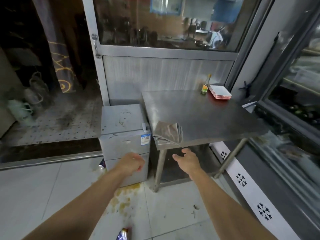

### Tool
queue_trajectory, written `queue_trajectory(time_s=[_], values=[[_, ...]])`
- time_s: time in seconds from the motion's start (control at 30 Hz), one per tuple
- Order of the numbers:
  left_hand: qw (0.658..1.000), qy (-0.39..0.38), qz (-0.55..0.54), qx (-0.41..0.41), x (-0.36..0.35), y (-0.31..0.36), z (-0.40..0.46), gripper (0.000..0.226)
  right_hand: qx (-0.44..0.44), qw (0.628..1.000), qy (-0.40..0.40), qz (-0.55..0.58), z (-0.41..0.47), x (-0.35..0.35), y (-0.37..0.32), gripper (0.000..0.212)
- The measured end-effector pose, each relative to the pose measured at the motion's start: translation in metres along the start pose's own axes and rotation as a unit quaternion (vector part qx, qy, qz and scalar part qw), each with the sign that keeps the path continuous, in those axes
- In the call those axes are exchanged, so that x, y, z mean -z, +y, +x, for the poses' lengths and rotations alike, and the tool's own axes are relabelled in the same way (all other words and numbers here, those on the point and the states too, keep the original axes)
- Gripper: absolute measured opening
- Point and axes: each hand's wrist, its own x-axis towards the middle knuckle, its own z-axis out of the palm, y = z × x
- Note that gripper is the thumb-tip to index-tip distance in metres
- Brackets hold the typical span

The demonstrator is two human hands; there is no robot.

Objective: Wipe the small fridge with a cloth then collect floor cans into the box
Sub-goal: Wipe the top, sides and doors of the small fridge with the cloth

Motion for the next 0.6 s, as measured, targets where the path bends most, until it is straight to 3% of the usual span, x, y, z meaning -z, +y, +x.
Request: queue_trajectory(time_s=[0.13, 0.2, 0.27, 0.37, 0.5, 0.6], values=[[0.999, -0.023, 0.023, -0.009, -0.001, 0.020, 0.059, 0.021, 0.017, 0.998, 0.038, -0.037, 0.066, -0.005, -0.011, 0.023], [0.999, -0.018, 0.026, -0.005, -0.003, 0.027, 0.090, 0.006, 0.013, 0.997, 0.045, -0.053, 0.100, -0.010, -0.017, 0.035], [1.000, -0.009, 0.028, 0.005, -0.006, 0.033, 0.120, 0.016, -0.001, 0.997, 0.051, -0.062, 0.139, -0.016, -0.021, 0.048], [0.999, -0.006, 0.027, 0.017, -0.011, 0.037, 0.163, 0.021, -0.028, 0.992, 0.079, -0.098, 0.189, -0.028, -0.023, 0.054], [0.999, 0.006, 0.040, 0.020, -0.018, 0.036, 0.207, 0.011, -0.081, 0.969, 0.141, -0.187, 0.232, -0.038, -0.021, 0.064], [0.998, -0.006, 0.055, 0.006, -0.021, 0.036, 0.232, 0.010, -0.099, 0.963, 0.145, -0.205, 0.257, -0.046, -0.020, 0.062]])
